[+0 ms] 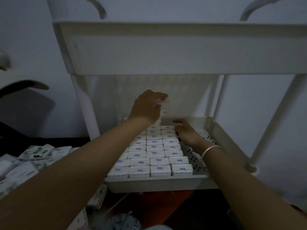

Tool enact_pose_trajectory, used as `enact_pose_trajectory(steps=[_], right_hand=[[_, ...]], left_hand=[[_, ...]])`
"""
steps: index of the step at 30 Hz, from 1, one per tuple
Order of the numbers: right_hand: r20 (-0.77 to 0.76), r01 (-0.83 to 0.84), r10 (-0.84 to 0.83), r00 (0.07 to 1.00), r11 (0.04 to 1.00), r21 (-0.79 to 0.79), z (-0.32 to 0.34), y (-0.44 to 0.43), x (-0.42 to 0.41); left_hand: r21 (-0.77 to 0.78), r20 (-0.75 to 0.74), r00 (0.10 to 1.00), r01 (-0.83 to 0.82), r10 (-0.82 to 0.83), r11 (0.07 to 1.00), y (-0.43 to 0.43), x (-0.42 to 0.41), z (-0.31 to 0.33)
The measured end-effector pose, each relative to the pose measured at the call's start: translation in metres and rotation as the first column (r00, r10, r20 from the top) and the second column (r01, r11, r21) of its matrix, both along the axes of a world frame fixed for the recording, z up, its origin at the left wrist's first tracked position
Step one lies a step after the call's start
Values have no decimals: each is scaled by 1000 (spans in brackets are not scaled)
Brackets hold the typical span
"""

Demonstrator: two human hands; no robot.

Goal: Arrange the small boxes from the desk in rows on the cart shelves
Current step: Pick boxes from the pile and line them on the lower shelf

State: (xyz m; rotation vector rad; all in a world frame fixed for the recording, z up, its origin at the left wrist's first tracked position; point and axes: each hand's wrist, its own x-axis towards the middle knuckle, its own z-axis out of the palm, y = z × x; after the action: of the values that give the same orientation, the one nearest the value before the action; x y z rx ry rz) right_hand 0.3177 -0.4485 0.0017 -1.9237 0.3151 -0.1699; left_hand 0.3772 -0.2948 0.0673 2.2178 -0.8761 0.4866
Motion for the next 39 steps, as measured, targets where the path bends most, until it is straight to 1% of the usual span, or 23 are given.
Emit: enact_pose_trajectory(steps=[2, 6, 8, 11, 13, 14, 16, 17, 19, 21, 23, 24, 25, 26, 27, 29, 30, 32, 34, 35, 37, 39], right_hand=[[-8, 5, -4, 1000, 998, 69, 2, 1, -2], [-9, 40, -39, 999, 983, 178, 0, 0, 4], [-17, 47, -45, 999, 984, 174, -1, -1, 7], [-8, 58, -58, 998, 983, 172, -5, -3, 12], [-2, 91, -92, 996, 980, 178, -7, -5, 15], [-6, 97, -97, 995, 986, 138, -9, -6, 16], [-25, 76, -76, 997, 997, 1, -11, -8, 15], [-25, 70, -71, 997, 996, -49, -13, -9, 15], [9, 90, -89, 996, 993, -78, -15, -11, 14], [61, 130, -123, 990, 983, -130, -14, -11, 11], [128, 181, -157, 979, 962, -203, -11, -10, 5], [172, 215, -176, 969, 946, -244, -10, -9, 3], [226, 257, -195, 954, 922, -290, -7, -7, 0], [292, 301, -204, 934, 890, -341, -4, -5, -3], [363, 335, -190, 912, 858, -391, 0, -1, -9], [463, 348, -104, 880, 806, -479, 8, 13, -25], [481, 333, -50, 875, 783, -525, 13, 23, -36], [495, 289, 57, 867, 752, -593, 17, 45, -66], [501, 227, 133, 855, 772, -593, 18, 69, -100], [466, 173, 162, 870, 785, -595, 18, 81, -118], [339, 28, 228, 913, 793, -609, 19, 99, -151], [212, -114, 298, 931, 788, -605, 18, 113, -183]], left_hand=[[17, 23, 996, 83, -83, 996, -10, 9, -9], [194, -38, 987, 159, -154, 968, -19, 17, -17], [261, -67, 987, 156, -143, 953, -21, 20, -20], [337, -101, 994, 82, -50, 938, -23, 26, -23], [366, -125, 992, 64, -20, 929, -24, 29, -22], [372, -137, 990, 70, -20, 926, -24, 30, -21], [395, -152, 988, 78, -19, 915, -24, 30, -20], [438, -134, 991, 65, -7, 896, -26, 30, -21], [569, -39, 998, -16, 47, 822, -29, 26, -25], [668, 51, 995, -102, 91, 737, -31, 19, -32], [731, 86, 991, -129, 98, 670, -27, 11, -35], [747, 71, 993, -116, 94, 655, -23, 6, -34], [747, 38, 995, -89, 91, 658, -18, 0, -31], [727, -2, 996, -56, 84, 684, -10, -9, -27], [684, -42, 997, -23, 70, 729, -1, -19, -22], [567, -115, 993, 44, 27, 823, 22, -45, -11], [519, -149, 989, 85, -8, 851, 35, -61, -6], [468, -207, 975, 168, -78, 868, 67, -99, 0], [473, -223, 967, 215, -120, 855, 100, -138, 3], [483, -233, 963, 234, -133, 844, 117, -156, 4], [512, -263, 954, 263, -142, 818, 146, -188, 5], [583, -279, 952, 269, -122, 767, 167, -213, 2]])
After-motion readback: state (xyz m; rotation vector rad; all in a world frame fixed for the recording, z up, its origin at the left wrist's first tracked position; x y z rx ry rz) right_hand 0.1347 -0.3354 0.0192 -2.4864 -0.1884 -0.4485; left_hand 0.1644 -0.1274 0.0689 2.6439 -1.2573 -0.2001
